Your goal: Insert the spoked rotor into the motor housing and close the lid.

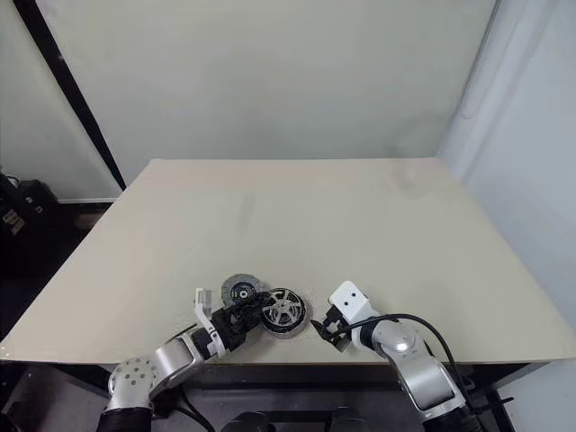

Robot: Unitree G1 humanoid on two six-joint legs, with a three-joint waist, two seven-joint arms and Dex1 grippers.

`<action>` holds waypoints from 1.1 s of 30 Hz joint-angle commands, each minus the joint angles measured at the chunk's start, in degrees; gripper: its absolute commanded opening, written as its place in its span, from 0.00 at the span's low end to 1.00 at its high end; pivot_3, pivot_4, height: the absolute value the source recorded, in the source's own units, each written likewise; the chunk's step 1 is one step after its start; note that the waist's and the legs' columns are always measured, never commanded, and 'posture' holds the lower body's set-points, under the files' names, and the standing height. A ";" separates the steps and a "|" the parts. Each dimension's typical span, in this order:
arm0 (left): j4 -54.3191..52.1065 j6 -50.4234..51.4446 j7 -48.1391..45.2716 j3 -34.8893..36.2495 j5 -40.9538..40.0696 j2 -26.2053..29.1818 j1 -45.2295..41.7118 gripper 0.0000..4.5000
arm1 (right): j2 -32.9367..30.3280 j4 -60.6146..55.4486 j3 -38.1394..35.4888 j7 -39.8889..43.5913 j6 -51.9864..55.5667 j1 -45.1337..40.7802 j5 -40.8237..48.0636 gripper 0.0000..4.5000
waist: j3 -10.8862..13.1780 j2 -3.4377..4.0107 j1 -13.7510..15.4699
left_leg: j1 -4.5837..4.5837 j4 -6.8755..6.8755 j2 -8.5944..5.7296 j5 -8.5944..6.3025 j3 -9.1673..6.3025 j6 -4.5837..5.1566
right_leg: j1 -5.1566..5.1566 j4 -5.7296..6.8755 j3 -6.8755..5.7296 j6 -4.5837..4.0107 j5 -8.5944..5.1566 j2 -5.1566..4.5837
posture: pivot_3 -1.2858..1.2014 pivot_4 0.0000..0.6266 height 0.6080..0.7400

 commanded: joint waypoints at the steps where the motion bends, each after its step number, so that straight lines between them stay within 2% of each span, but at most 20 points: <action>1: -4.10 -0.66 1.42 -0.26 1.62 0.24 -1.43 0.98 | 0.20 -1.26 -1.27 -0.30 -0.97 -1.31 0.23 1.00 | 0.00 0.00 0.00 | 0.00 0.01 0.00 0.00 0.01 0.00 | 0.00 0.00 0.00 0.00 0.00 0.00 | 0.52 0.00 1.00; 9: -13.05 -0.04 3.59 -2.28 3.66 1.73 -3.59 0.98 | 0.38 -0.31 -0.90 -0.08 -1.42 -1.91 0.10 1.00 | 0.01 -0.01 -0.02 | -0.02 -0.02 -0.01 0.00 -0.02 0.00 | -0.01 -0.01 0.00 0.00 0.00 -0.01 | 0.52 0.00 1.00; 12: -17.54 -0.59 1.62 -4.77 6.26 4.41 -3.90 0.98 | 0.88 0.26 -1.34 -0.72 -2.21 -2.39 0.11 1.00 | 0.01 -0.01 -0.05 | -0.02 -0.03 -0.02 0.00 0.00 0.01 | -0.02 -0.01 0.01 0.00 0.00 -0.01 | 0.52 0.00 1.00; 15: -20.98 -4.15 -2.03 -6.39 9.86 7.21 -3.84 0.98 | 4.43 -0.53 -4.61 -1.81 -1.93 -3.09 3.98 1.00 | 0.01 0.01 -0.05 | -0.01 -0.06 0.00 0.00 0.00 0.00 | -0.03 0.00 0.01 0.00 0.00 0.01 | 0.52 0.00 1.00; 18: -23.28 -10.39 -6.59 -7.53 15.55 10.09 -3.29 0.99 | 9.64 -2.67 -7.19 -1.35 2.24 -4.11 10.39 0.86 | 0.01 0.05 -0.05 | 0.01 -0.08 0.02 0.00 0.00 0.00 | -0.02 0.01 0.02 -0.01 0.01 0.04 | 0.52 0.00 1.00; 20: -24.06 -14.93 -9.34 -6.65 18.13 11.18 -3.03 0.99 | 12.35 -2.84 -5.92 -1.28 5.04 -5.10 12.16 0.72 | 0.01 0.05 -0.15 | 0.01 -0.07 0.02 0.00 0.01 0.01 | -0.03 0.00 0.05 -0.02 0.02 0.05 | 0.52 0.00 1.00; 25: -24.30 -20.48 -11.30 -2.85 19.40 11.89 -2.45 0.99 | 14.66 4.20 0.27 -2.69 5.43 -7.78 7.89 0.31 | 0.02 0.10 -0.07 | 0.02 -0.09 0.02 0.00 0.01 0.01 | -0.05 0.00 0.06 -0.05 0.04 0.06 | 0.52 0.00 1.00; 28: -24.84 -20.46 -12.26 -2.27 19.45 13.25 -1.36 0.99 | 14.03 8.35 3.61 -2.38 3.76 -8.52 5.27 0.06 | 0.02 0.11 -0.05 | 0.02 -0.09 0.01 0.01 0.00 0.01 | -0.04 0.00 0.05 -0.05 0.04 0.06 | 0.52 0.00 1.00; 29: -25.09 -20.39 -12.44 -2.12 19.45 13.70 -0.77 0.99 | 13.68 9.85 4.78 -2.09 3.28 -8.50 4.40 0.01 | 0.02 0.11 -0.05 | 0.02 -0.09 -0.01 0.01 0.01 0.01 | -0.04 0.00 0.06 -0.05 0.04 0.05 | 0.52 0.00 1.00; 33: -25.94 -20.48 -12.68 -1.59 19.20 14.11 1.17 0.99 | 12.57 13.56 6.79 -2.30 0.68 -8.25 1.86 0.01 | 0.02 0.12 -0.16 | 0.07 -0.10 -0.01 0.00 0.02 0.02 | 0.00 -0.02 0.09 -0.05 0.04 0.05 | 0.52 0.00 1.00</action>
